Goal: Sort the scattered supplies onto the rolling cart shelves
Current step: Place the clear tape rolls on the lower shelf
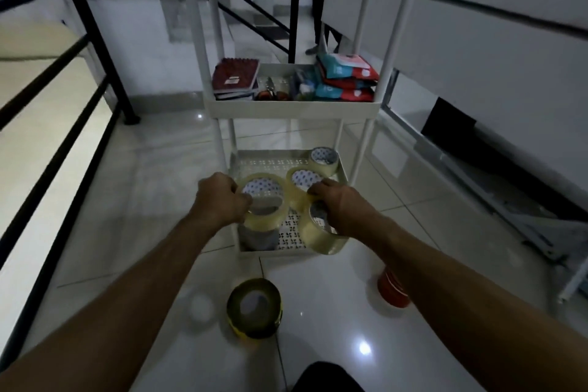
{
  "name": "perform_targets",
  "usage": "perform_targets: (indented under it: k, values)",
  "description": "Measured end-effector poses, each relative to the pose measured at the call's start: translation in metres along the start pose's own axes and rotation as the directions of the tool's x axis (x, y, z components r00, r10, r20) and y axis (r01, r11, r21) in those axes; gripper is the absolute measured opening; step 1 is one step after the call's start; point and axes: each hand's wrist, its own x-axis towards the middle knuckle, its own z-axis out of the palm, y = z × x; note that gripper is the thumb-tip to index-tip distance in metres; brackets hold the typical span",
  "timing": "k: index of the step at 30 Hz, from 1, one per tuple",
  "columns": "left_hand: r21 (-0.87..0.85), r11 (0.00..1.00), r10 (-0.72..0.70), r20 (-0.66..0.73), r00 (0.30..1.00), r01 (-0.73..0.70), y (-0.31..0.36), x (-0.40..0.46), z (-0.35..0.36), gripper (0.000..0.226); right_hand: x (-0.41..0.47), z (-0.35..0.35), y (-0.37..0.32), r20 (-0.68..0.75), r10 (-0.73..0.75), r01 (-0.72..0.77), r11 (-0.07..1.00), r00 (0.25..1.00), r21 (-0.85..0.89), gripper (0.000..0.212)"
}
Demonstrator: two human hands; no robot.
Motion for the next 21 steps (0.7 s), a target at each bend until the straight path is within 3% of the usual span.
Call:
perform_targets:
  k: [5,10,16,21]
  values:
    - [0.023,1.0,-0.022,0.035,0.999,0.021,0.003,0.06,0.028,0.021,0.072,-0.002,0.037,0.117,-0.031,0.034,0.999,0.993,-0.025,0.04]
    - [0.178,0.984,-0.021,-0.018,1.0,0.024,-0.001,0.125,0.047,0.019,0.143,0.009,0.069,0.159,-0.016,0.013,1.0,0.987,0.024,0.045]
    - [0.343,0.92,-0.172,-0.072,0.982,0.187,-0.01,0.155,0.079,0.036,0.177,0.037,0.079,0.068,-0.204,0.206,0.978,0.976,-0.014,0.034]
    - [0.389,0.902,-0.162,-0.101,0.982,0.188,-0.028,0.168,0.094,0.038,0.181,0.058,0.088,0.051,-0.272,0.268,0.961,0.961,0.066,0.033]
